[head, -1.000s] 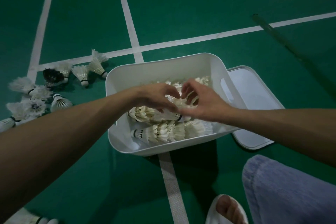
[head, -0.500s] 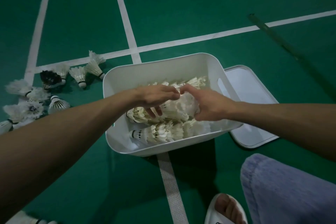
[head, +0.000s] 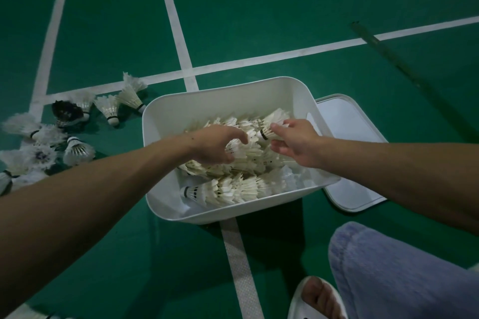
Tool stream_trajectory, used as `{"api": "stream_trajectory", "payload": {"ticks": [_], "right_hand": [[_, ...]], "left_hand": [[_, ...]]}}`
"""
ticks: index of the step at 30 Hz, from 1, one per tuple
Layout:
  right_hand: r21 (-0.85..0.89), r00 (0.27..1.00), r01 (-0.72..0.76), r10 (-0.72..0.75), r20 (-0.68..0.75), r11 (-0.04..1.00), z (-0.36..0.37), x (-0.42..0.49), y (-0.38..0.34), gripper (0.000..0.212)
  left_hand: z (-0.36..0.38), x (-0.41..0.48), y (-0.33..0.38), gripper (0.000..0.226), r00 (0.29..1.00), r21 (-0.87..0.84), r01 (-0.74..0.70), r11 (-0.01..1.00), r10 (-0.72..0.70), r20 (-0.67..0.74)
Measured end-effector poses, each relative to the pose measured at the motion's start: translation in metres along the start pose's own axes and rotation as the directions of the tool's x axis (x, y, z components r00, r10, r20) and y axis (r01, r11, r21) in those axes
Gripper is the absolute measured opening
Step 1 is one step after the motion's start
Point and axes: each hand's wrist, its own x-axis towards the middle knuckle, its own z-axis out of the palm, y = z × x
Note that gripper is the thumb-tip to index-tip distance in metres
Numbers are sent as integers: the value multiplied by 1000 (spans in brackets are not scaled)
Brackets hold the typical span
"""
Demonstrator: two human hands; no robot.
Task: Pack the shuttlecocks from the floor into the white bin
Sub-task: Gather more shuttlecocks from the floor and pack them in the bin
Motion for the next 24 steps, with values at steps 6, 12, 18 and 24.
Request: {"api": "stream_trajectory", "payload": {"ticks": [6, 12, 18, 24], "right_hand": [[-48, 994, -27, 21, -108, 999, 4, -5, 8, 48], [-212, 969, -22, -31, -243, 977, 14, -10, 18, 45], [-211, 996, -29, 11, -90, 977, 26, -9, 10, 46], [-286, 994, -96, 109, 30, 953, 26, -7, 6, 28]], "left_hand": [[4, 4, -3, 52, 1000, 30, -14, 999, 15, -25], [6, 2, -6, 54, 999, 34, -25, 999, 26, -43], [9, 2, -3, 62, 997, 82, -41, 996, 46, -63], [3, -13, -10, 68, 979, 68, -75, 995, 86, -184]]}}
